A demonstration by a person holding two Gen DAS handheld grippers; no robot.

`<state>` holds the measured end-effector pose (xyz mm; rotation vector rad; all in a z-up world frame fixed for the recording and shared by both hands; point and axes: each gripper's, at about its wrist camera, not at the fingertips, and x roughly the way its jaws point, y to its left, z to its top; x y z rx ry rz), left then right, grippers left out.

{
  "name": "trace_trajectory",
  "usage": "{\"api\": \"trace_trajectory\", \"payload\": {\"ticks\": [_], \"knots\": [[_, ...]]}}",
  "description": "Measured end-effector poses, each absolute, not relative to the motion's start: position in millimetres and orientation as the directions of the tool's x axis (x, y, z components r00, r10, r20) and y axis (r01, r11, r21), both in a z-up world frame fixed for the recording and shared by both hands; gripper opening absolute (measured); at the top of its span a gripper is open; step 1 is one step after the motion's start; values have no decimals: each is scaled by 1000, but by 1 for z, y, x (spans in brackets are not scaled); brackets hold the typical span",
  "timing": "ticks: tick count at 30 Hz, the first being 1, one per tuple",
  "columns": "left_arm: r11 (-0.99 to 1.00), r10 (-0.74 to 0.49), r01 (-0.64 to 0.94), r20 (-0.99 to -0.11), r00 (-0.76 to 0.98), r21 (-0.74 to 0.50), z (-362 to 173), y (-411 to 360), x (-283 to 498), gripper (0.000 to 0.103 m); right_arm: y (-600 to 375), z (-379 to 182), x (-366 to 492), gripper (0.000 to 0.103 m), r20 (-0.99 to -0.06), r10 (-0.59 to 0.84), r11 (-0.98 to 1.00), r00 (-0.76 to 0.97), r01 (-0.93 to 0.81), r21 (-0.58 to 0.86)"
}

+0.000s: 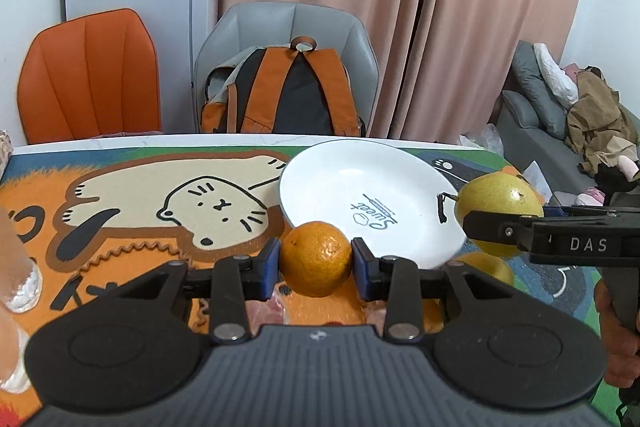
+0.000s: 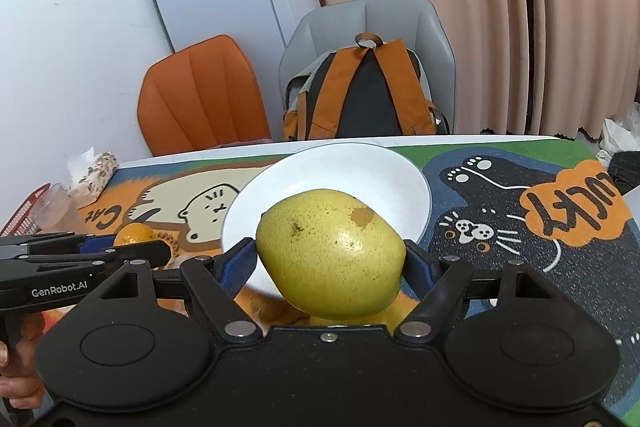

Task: Organize fruits
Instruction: 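Carry tangerine and pear into the white bowl and open both tools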

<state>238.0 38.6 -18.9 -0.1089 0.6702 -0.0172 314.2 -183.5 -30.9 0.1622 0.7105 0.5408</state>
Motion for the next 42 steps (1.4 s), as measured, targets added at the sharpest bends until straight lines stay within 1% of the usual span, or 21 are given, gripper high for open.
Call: {"api": "trace_trajectory", "payload": {"ticks": [16, 25, 27, 29, 31, 33, 34, 35, 36, 39, 40, 42], "knots": [[995, -63, -2, -662, 747, -97, -41, 36, 301, 36, -157, -66, 364, 74, -643, 518, 851, 563, -418, 319], [994, -83, 13, -685, 724, -107, -55, 31, 328, 36, -149, -73, 377, 73, -673, 498, 857, 548, -428, 286], [994, -89, 22, -689, 720, -104, -59, 29, 333, 36, -150, -70, 377, 76, -669, 481, 867, 566, -423, 264], [994, -93, 25, -695, 713, -107, -63, 27, 338, 36, -153, -67, 376, 75, -667, 474, 870, 575, -423, 254], [993, -101, 30, -701, 706, -113, -68, 25, 341, 36, -158, -65, 375, 71, -663, 482, 866, 572, -426, 262], [993, -107, 35, -705, 701, -116, -72, 23, 343, 36, -162, -65, 374, 55, -665, 482, 866, 570, -424, 264], [992, -109, 36, -707, 699, -117, -74, 22, 344, 36, -163, -66, 375, 50, -665, 477, 869, 574, -421, 260], [992, -108, 34, -710, 696, -118, -76, 21, 344, 36, -165, -66, 376, 41, -666, 475, 870, 575, -418, 261], [992, -107, 31, -716, 690, -118, -78, 21, 345, 36, -167, -67, 377, 35, -669, 482, 868, 566, -415, 273], [993, -105, 36, -730, 676, -110, -79, 19, 344, 36, -172, -68, 375, 33, -670, 497, 861, 551, -409, 302], [993, -103, 34, -723, 683, -109, -78, 19, 342, 39, -173, -67, 374, 33, -668, 496, 862, 556, -409, 299], [994, -98, 30, -718, 689, -107, -74, 20, 339, 39, -175, -65, 370, 33, -663, 501, 860, 556, -406, 309]]}}
